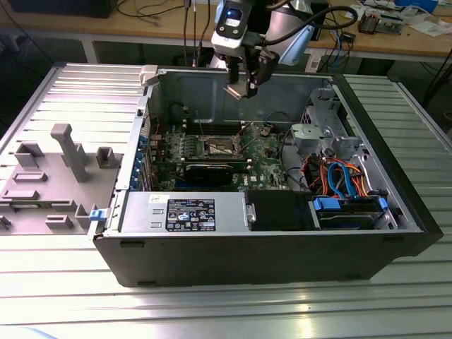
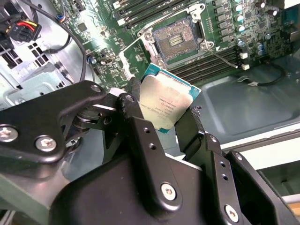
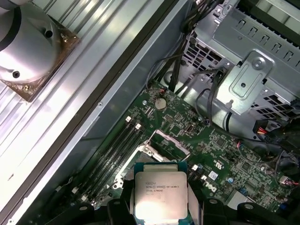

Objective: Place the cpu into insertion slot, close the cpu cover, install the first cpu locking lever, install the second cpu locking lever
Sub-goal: 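Place the cpu into insertion slot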

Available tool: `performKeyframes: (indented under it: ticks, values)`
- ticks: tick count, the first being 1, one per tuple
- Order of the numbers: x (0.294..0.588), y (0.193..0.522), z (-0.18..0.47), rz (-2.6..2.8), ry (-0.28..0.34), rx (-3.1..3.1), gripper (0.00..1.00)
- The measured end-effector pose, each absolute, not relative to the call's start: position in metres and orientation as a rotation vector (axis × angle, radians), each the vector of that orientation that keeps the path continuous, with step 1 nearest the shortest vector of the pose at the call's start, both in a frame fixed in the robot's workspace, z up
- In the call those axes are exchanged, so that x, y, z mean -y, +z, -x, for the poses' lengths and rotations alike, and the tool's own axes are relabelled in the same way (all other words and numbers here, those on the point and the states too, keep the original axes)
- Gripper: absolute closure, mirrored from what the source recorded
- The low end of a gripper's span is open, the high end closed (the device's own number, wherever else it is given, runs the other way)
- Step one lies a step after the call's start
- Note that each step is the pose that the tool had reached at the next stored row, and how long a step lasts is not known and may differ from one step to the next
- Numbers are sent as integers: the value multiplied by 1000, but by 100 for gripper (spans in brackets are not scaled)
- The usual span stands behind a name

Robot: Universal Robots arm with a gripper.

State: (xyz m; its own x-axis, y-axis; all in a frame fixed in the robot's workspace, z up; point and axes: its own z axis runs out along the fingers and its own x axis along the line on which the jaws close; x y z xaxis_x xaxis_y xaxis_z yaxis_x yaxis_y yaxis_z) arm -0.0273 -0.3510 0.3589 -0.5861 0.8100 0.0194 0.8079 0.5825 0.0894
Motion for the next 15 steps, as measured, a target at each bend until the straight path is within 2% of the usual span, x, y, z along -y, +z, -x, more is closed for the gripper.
performKeyframes:
  ticks: [15]
  values:
    - [351,358,27,-1591,135,-2672,46]
